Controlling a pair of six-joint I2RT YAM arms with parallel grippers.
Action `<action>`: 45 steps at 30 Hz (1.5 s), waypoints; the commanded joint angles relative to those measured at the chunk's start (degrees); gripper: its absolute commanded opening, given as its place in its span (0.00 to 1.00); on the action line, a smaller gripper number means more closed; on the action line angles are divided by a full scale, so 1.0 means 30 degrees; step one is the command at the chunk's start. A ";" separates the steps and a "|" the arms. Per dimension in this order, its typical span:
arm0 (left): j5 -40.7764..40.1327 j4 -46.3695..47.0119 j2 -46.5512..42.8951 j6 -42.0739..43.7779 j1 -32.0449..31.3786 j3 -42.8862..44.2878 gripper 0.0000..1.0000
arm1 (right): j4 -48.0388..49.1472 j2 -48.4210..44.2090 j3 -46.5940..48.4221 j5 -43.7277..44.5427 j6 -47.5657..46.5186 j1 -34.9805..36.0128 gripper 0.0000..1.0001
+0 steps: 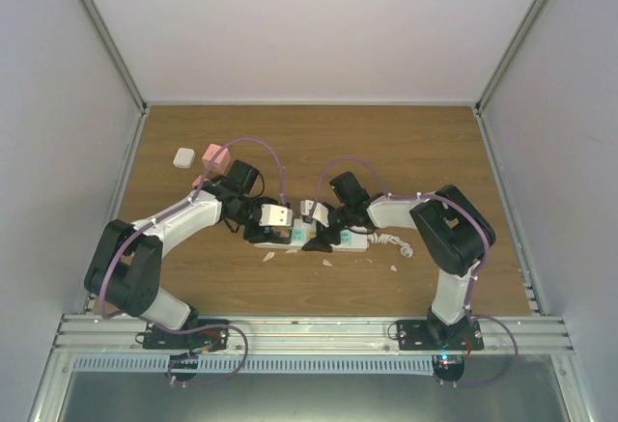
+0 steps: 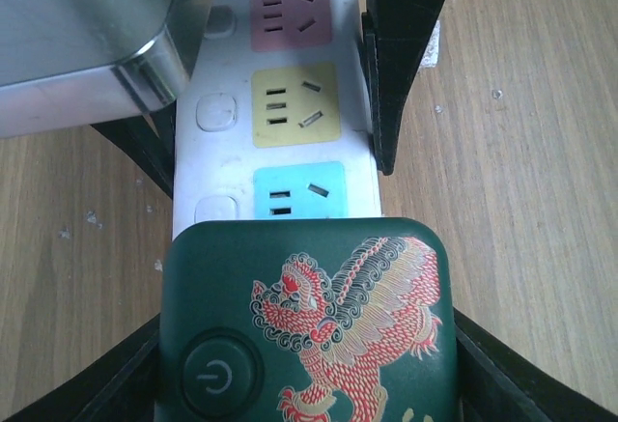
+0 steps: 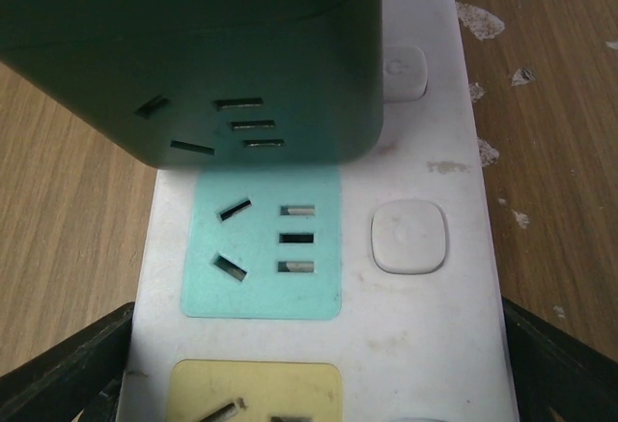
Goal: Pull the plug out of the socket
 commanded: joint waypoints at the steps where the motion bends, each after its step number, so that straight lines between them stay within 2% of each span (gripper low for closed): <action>1: 0.3175 -0.0489 -0.0257 0.0192 0.0291 0.1519 0.31 | 0.0021 0.0683 0.0364 0.0623 0.0334 0.0103 0.30; 6: 0.4816 -0.1735 0.0459 -0.0090 0.1079 0.2666 0.31 | -0.0027 0.0716 0.0440 0.0682 0.0366 0.0110 0.29; 15: 0.4193 -0.1164 -0.0537 0.0318 0.1013 0.1840 0.31 | -0.0175 0.0947 0.0594 0.0653 0.0483 0.0096 0.28; 20: 0.3747 -0.2242 -0.0813 0.0542 0.1576 0.1804 0.31 | -0.0205 0.0939 0.0617 0.0622 0.0454 0.0089 0.29; 26: 0.4081 -0.3719 -0.0983 0.0299 0.3877 0.1709 0.32 | -0.0256 0.0915 0.0573 0.0478 0.0283 0.0110 0.31; 30: 0.5206 -0.5096 -0.0731 0.0495 0.6229 0.1977 0.33 | -0.0309 0.0811 0.0575 0.0432 0.0206 0.0096 0.31; 34: 0.5331 -0.5016 -0.0779 0.0230 0.8197 0.1719 0.33 | -0.0381 0.0784 0.0567 0.0421 0.0162 0.0111 0.32; 45: 0.5410 -0.6642 0.1509 0.0970 1.3588 0.2222 0.35 | -0.0467 0.0712 0.0653 0.0426 0.0077 0.0103 0.32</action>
